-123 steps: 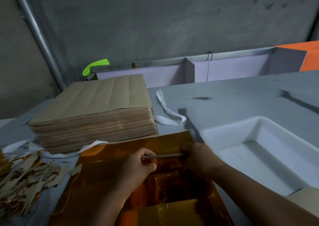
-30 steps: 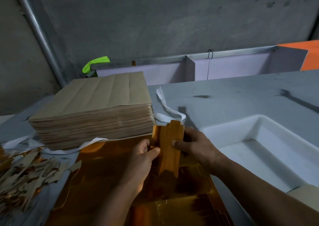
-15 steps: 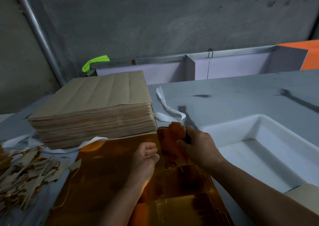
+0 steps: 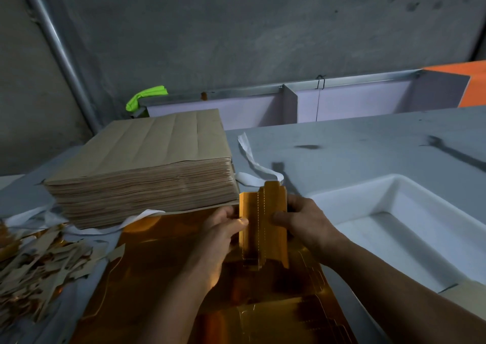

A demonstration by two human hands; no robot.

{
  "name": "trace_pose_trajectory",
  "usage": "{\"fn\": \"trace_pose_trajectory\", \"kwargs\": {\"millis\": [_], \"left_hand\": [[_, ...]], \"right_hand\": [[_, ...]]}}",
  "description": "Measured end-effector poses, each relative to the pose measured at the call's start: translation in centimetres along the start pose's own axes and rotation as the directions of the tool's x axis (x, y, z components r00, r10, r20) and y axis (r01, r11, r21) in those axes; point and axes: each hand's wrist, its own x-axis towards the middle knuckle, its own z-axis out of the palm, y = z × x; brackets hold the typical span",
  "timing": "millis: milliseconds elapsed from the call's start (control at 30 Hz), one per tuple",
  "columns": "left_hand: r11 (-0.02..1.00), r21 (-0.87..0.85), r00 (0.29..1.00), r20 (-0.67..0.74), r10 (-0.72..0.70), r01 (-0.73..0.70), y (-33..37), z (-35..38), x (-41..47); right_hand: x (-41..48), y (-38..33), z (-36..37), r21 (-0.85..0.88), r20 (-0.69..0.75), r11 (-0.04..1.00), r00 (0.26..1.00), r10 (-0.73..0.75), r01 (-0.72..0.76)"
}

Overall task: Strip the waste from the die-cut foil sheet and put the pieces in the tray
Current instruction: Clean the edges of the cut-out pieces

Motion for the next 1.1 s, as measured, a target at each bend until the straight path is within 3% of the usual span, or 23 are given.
{"fn": "trace_pose_trajectory", "kwargs": {"millis": [133, 300, 467, 533, 633, 733, 833, 1000, 1100], "left_hand": [[0.997, -0.059, 0.996, 0.071, -0.046, 0.050, -0.1, 0.1, -0.1], [0.981, -0.161, 0.992, -0.047, -0.118, 0.109, -0.4, 0.3, -0.1], [0.952, -0.280, 0.988, -0.049, -0.144, 0.125, -0.4, 0.2, -0.1], [0.981, -0.176, 0.976, -0.188, -0.110, 0.077, -0.6, 0.6, 0.0], [0.997, 0.067, 0.928, -0.367, 0.064, -0.042, -0.4, 1.0, -0.5], [0.985, 0.144, 0.975, -0.184, 0.121, -0.095, 0.1, 1.6, -1.2], [0.998, 0.040, 0.998, -0.009, 0.054, -0.054, 0.3, 2.6, -1.7], [0.988, -0.141, 0.998, -0.034, 0.057, -0.062, 0.8, 3.8, -1.9], [0.986, -0.139, 0.991, -0.104, 0.082, -0.096, 0.7, 4.0, -1.5]], "right_hand": [[-0.1, 0.0, 0.2, 0.028, 0.058, 1.000, 0.998, 0.005, -0.006], [-0.3, 0.1, 0.3, -0.011, 0.117, 0.999, 0.992, 0.045, -0.044], [-0.2, 0.2, 0.2, -0.032, 0.105, 0.999, 0.994, 0.024, -0.021], [0.0, 0.4, 0.2, -0.132, 0.050, 0.991, 0.998, -0.024, 0.031], [0.4, 0.7, 0.1, -0.244, -0.048, 0.966, 0.994, -0.095, 0.080], [0.7, 1.0, 0.0, -0.300, -0.092, 0.943, 0.980, -0.177, 0.143], [0.5, 1.3, 0.0, -0.320, -0.011, 0.912, 0.961, -0.275, 0.257], [0.1, 1.3, 0.6, -0.252, 0.093, 0.893, 0.928, -0.361, 0.372], [0.1, 1.3, 0.8, -0.402, 0.103, 0.813, 0.903, -0.417, 0.421]]}}
